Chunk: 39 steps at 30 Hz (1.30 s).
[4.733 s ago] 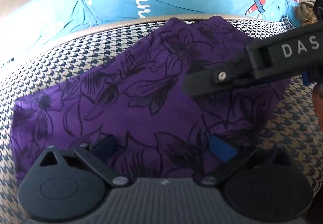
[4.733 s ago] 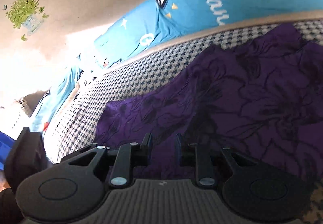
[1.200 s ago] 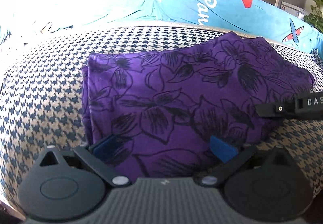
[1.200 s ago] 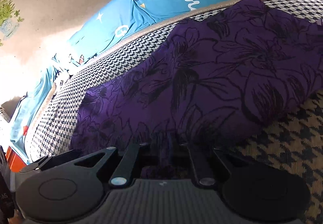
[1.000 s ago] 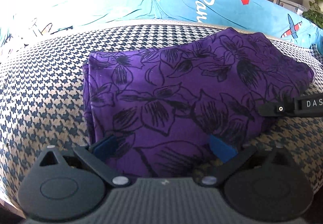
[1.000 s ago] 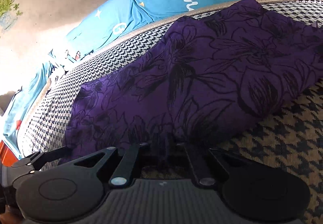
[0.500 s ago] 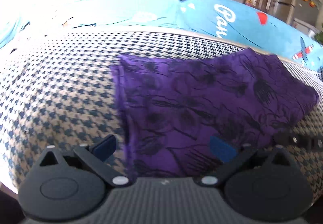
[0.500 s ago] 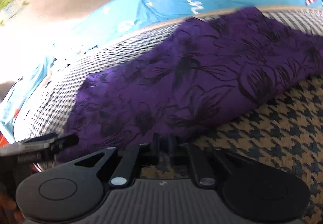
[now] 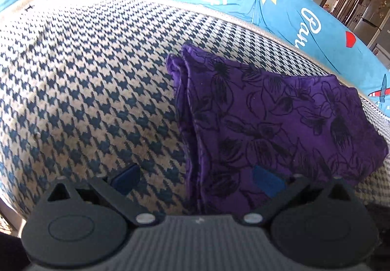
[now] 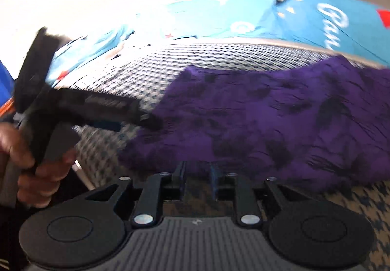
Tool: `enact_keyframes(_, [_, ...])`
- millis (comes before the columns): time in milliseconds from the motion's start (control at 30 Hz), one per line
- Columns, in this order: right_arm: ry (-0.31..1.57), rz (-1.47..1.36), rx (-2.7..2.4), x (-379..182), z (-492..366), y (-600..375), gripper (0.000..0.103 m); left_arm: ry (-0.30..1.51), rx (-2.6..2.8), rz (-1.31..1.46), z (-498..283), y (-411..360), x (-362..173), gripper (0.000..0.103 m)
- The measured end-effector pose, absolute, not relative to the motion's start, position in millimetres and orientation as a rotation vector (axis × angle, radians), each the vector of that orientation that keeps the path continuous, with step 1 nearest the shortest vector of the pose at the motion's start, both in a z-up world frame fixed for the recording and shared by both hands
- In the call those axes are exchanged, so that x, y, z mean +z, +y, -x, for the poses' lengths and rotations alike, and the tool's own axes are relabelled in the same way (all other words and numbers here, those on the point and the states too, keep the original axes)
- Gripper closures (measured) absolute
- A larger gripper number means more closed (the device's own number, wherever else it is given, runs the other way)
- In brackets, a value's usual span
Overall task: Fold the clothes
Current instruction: 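Grasp the edge of the folded purple blouse with the left tool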
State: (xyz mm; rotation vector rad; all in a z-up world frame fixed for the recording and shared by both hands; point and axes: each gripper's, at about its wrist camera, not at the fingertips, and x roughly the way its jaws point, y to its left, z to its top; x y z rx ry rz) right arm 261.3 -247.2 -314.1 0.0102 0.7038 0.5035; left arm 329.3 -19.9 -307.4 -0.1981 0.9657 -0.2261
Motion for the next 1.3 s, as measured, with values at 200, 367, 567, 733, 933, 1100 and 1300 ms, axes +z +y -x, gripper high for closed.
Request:
enact_keyframes(200, [0.659, 0.119, 0.588, -313.2, -254.6, -213.3, 0.069, 0.990, -0.241, 0.209, -344.2, -15.2, -309.4, 0.000])
enact_keyframes(367, [0.607, 0.301, 0.646, -319.6, -248.5, -182.4, 0.057, 1.015, -0.262, 0.205, -351.5, -14.8, -310.3, 0.000])
enact_keyframes(567, [0.584, 0.398, 0.703, -326.6, -246.6, -162.0, 0.055, 1.054, -0.273, 0.217, -362.7, -12.6, -311.8, 0.000])
enact_keyframes(733, [0.574, 0.503, 0.712, -340.1, -245.6, -147.1, 0.055, 1.085, -0.292, 0.225, -374.2, -9.9, -310.3, 0.000])
enact_keyframes(933, [0.530, 0.530, 0.674, -346.8, -246.8, -143.7, 0.067, 1.119, -0.310, 0.269, -385.2, -3.4, -309.6, 0.000])
enact_keyframes(1100, [0.533, 0.411, 0.633, -335.2, -251.9, -157.6, 0.090, 1.144, -0.369, 0.325, -391.7, 1.0, -307.7, 0.000])
enact_keyframes(1300, [0.569, 0.121, 0.603, -314.0, -269.4, -196.4, 0.090, 1.172, -0.443, 0.382, -397.3, -2.1, -306.5, 0.000])
